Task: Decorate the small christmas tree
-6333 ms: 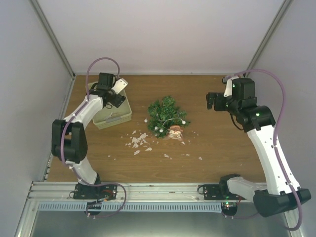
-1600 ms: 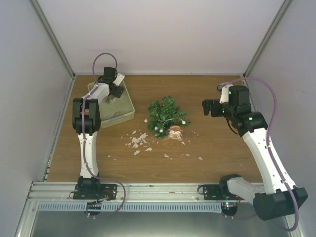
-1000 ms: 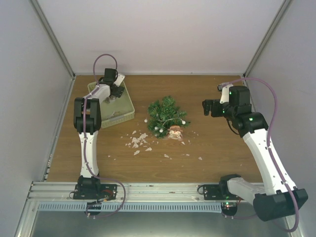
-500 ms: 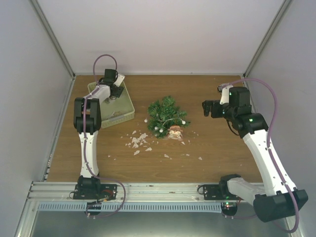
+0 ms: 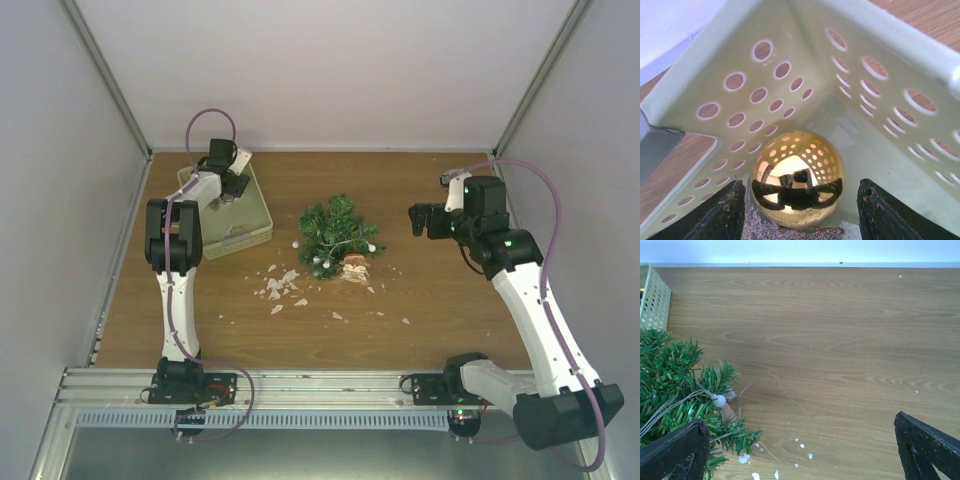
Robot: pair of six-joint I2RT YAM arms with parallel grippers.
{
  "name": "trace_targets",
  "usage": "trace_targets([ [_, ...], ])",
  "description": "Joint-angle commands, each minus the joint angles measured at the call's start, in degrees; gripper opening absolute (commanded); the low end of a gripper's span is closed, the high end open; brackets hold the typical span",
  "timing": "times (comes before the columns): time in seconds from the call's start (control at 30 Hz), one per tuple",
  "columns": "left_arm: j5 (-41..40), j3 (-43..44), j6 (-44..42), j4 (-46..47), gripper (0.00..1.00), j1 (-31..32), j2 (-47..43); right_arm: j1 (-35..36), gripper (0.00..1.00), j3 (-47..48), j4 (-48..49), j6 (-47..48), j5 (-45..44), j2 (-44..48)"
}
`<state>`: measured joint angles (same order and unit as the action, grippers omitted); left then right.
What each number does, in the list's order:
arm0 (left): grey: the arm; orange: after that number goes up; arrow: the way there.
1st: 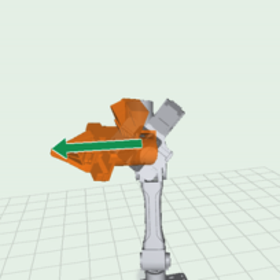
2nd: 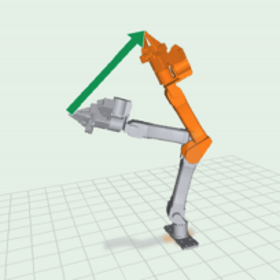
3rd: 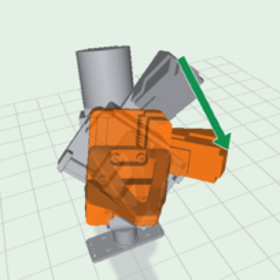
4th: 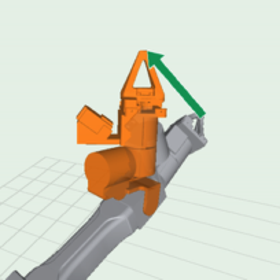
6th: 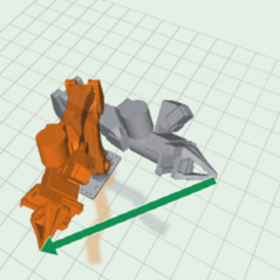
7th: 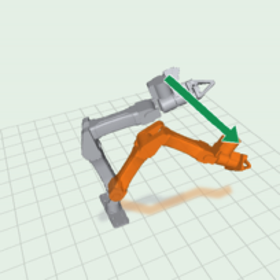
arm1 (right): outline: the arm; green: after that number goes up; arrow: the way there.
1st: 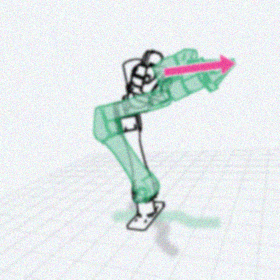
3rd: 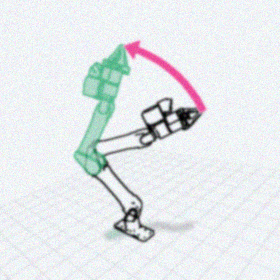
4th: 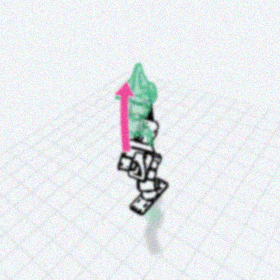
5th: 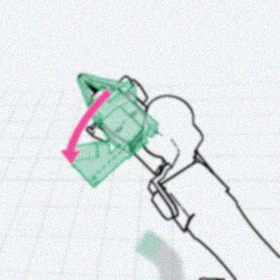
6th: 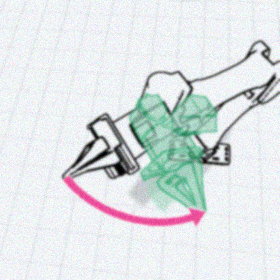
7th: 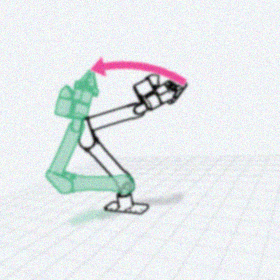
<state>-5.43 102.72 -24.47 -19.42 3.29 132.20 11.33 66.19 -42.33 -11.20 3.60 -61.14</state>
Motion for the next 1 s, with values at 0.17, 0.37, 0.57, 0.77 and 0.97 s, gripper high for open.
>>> trace_targets([
  [0.17,0.22,4.21,1.20,0.55,0.65,0.14,1.52,-0.48,1.00,-0.41,1.22,0.22,0.07,0.75],
  [0.37,0.51,4.78,1.36,0.77,0.64,0.25,2.31,-0.50,1.00,-0.69,1.43,0.07,0.18,0.60],
  [0.57,0.42,5.62,1.50,-0.04,0.64,0.31,3.44,-0.53,1.00,-0.89,1.42,-0.05,0.12,0.82],
  [0.77,0.60,5.74,1.66,0.07,0.63,0.44,3.98,-0.49,1.00,-0.81,1.33,0.08,-0.06,1.03],
  [0.97,0.71,6.30,1.70,0.26,0.54,0.74,4.46,-0.57,1.00,-0.98,1.37,-0.11,-0.02,1.18],
])
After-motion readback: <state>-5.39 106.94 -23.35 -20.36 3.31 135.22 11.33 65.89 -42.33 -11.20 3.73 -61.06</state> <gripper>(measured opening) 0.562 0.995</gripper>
